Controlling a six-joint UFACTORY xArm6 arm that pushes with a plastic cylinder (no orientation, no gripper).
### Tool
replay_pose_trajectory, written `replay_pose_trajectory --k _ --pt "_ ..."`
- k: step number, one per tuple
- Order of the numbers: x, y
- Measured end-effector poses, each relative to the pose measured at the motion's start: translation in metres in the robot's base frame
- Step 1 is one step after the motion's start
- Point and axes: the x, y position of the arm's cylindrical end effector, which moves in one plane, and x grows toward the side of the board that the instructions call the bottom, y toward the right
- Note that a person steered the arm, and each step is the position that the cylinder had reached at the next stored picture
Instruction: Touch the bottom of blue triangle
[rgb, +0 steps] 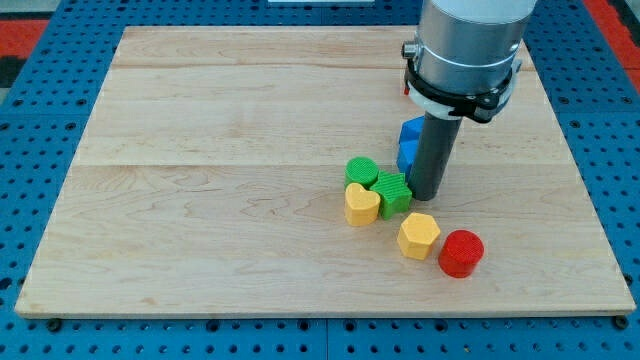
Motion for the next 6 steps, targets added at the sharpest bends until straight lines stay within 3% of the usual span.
replay_pose_trajectory --k 2,3,6 --pt "-0.005 -0.035" --pt "-0.006 0.009" --pt "-0.06 0.018"
